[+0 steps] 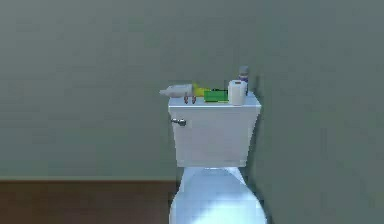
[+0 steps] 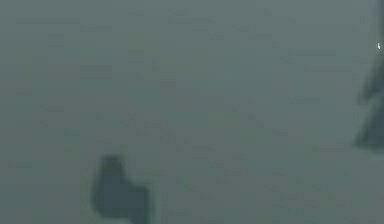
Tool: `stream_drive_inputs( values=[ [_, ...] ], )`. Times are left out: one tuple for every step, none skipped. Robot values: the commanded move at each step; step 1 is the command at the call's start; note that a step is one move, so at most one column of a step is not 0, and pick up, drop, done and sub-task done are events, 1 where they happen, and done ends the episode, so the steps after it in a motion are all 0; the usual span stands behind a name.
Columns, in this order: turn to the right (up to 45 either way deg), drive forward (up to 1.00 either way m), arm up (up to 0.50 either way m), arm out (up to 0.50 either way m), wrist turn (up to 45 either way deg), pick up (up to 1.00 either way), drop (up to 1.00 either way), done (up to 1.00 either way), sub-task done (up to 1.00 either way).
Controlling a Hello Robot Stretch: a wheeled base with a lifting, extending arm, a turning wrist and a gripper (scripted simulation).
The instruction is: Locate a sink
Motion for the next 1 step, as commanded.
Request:
stream_drive_inputs(
  values=[
    [-45.0,0.0,0.0,0.0,0.0,0.0,0.0,0.0,0.0]
  ],
)
